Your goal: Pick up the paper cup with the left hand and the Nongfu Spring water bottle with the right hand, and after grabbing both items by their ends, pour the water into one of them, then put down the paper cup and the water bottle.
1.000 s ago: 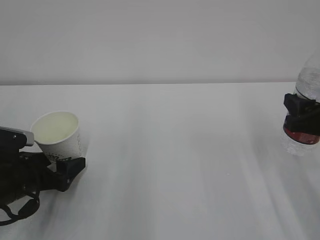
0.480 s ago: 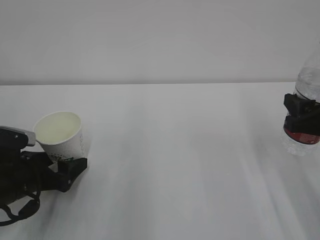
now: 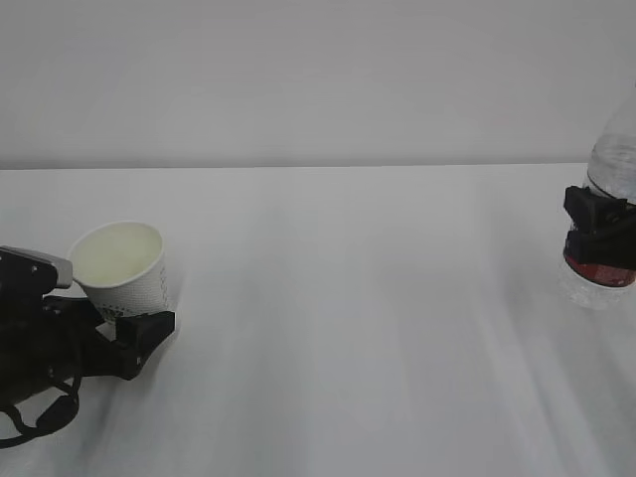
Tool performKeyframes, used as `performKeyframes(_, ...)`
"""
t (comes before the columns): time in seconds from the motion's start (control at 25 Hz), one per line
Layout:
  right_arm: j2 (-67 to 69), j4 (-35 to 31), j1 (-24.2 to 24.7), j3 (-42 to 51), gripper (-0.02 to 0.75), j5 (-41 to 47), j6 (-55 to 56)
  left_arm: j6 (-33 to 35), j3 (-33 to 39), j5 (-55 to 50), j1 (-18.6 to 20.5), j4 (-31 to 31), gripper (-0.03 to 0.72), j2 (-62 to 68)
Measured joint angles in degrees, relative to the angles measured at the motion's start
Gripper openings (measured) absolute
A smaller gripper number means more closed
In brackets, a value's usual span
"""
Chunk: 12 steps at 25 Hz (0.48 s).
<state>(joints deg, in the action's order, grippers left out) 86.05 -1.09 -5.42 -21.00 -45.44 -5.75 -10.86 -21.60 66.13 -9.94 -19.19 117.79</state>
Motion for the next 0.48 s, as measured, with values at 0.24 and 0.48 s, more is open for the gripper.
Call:
performKeyframes(0.24, 0.0, 0.0, 0.0, 0.0, 0.455, 0.0, -0.1, 0.9, -0.1, 0.0, 0.0, 0.0, 0.692, 0.0)
performKeyframes(0.48, 0.0, 0.0, 0.0, 0.0, 0.454, 0.0, -0.1, 1.3, -0.1, 0.0, 0.0, -0.3, 0.692, 0.0)
